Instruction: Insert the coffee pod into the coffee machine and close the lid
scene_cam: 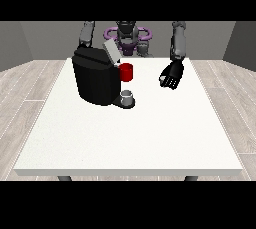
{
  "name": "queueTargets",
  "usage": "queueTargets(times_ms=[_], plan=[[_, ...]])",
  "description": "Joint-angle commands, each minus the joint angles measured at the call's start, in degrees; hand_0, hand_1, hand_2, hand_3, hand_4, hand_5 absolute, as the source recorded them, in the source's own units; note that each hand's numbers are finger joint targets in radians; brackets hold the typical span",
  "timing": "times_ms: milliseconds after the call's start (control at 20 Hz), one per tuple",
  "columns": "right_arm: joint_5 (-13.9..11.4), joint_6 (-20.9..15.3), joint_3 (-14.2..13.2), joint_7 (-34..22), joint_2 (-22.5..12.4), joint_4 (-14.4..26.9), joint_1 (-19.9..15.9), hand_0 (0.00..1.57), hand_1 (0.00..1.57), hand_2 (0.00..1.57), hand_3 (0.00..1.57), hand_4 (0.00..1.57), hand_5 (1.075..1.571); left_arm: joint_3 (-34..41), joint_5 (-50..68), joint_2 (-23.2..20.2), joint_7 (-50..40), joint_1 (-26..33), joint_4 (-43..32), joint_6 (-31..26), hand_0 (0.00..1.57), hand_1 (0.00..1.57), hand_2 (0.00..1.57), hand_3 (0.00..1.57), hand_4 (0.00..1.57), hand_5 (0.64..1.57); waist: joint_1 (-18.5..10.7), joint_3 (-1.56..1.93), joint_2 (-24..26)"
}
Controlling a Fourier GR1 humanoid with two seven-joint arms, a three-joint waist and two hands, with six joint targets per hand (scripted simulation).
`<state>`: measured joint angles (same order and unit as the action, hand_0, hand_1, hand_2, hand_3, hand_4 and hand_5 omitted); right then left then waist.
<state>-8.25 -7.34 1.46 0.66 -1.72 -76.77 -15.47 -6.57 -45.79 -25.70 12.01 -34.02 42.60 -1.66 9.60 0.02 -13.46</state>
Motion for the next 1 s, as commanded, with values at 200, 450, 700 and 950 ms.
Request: queueTargets(times_ms=[200, 450, 700, 950], plan=[[-2.14, -3.70, -2.45, 1.81, -0.65, 6.55, -0.54, 0.00, 0.00, 0.00, 0.00, 0.00, 1.571, -1.79, -4.33, 3.33, 0.08, -1.83, -2.63, -1.56, 0.91, 0.91, 1.05, 0.96, 0.41, 1.571, -2.88, -0.02, 2.02], [-2.55, -2.44, -1.88, 0.41, -1.60, 5.70, 1.30, 0.00, 0.00, 0.00, 0.00, 0.00, 1.571, 0.87, -2.92, 4.22, 3.24, -3.26, -4.71, -1.68, 1.28, 1.28, 1.31, 1.24, 0.50, 1.571, -1.99, -0.02, 3.90], [-2.07, -2.23, -2.55, 0.92, -1.55, 7.80, 0.39, 0.00, 0.00, 0.00, 0.00, 0.00, 1.571, 4.20, 1.76, 4.34, 4.87, -7.39, -3.17, -7.55, 1.45, 1.45, 1.43, 1.36, 0.52, 1.571, -2.81, -0.01, 5.63], [-3.27, -2.90, -1.40, 1.60, -0.29, 10.19, 0.95, 0.00, 0.00, 0.00, 0.00, 0.00, 1.571, 4.13, 1.48, 5.59, 0.96, -11.41, -1.75, -12.65, 1.38, 1.38, 1.38, 1.33, 0.49, 1.571, -2.44, -0.01, 7.75]])
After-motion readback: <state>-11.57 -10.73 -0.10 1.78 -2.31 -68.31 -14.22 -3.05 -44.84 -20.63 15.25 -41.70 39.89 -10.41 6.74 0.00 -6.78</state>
